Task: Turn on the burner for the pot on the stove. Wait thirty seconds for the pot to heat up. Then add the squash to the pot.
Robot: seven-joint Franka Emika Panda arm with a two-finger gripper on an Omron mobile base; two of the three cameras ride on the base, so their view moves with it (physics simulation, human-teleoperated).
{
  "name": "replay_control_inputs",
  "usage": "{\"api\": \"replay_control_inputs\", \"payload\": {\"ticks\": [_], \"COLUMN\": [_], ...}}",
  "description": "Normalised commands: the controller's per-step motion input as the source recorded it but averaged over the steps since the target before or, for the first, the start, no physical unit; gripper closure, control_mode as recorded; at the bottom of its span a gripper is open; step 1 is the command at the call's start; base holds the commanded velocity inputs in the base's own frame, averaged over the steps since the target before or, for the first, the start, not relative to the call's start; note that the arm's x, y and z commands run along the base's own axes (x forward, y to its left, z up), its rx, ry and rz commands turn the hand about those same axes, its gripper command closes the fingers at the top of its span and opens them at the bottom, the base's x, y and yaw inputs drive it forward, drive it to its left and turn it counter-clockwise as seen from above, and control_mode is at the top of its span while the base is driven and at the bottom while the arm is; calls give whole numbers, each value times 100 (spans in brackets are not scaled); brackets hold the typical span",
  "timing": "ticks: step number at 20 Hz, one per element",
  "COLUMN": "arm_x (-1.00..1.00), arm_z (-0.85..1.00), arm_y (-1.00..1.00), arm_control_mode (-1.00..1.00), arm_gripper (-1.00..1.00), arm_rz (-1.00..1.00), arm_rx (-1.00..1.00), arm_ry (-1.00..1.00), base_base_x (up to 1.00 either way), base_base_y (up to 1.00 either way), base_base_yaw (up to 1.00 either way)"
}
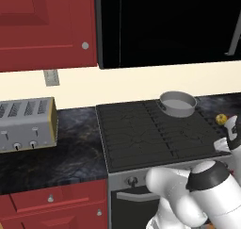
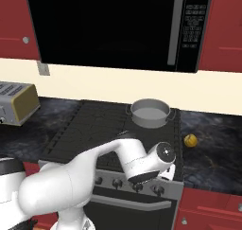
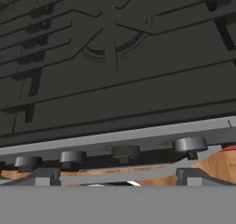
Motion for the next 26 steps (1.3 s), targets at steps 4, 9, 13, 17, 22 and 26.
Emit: {"api": "replay_control_inputs", "payload": {"ticks": [4,9,13,17,22,26], "arm_x": [0,-4,-18,-13,-7,-4], "arm_z": [8,-17,26,33,22,24], "arm_y": [0,0,-5,-3,0,0], "arm_control_mode": [-100,-100,-100,-100,-100,-100], "arm_gripper": [-100,-100,-100,-100,-100,-100], "arm_rz": [0,0,0,0,0,0], "arm_rx": [-1,-3,-11,-2,0,0], "arm_ry": [4,5,0,0,-4,-19], "base_base_x": [0,0,0,0,0,0], "base_base_y": [0,0,0,0,0,0], "base_base_yaw": [0,0,0,0,0,0]}}
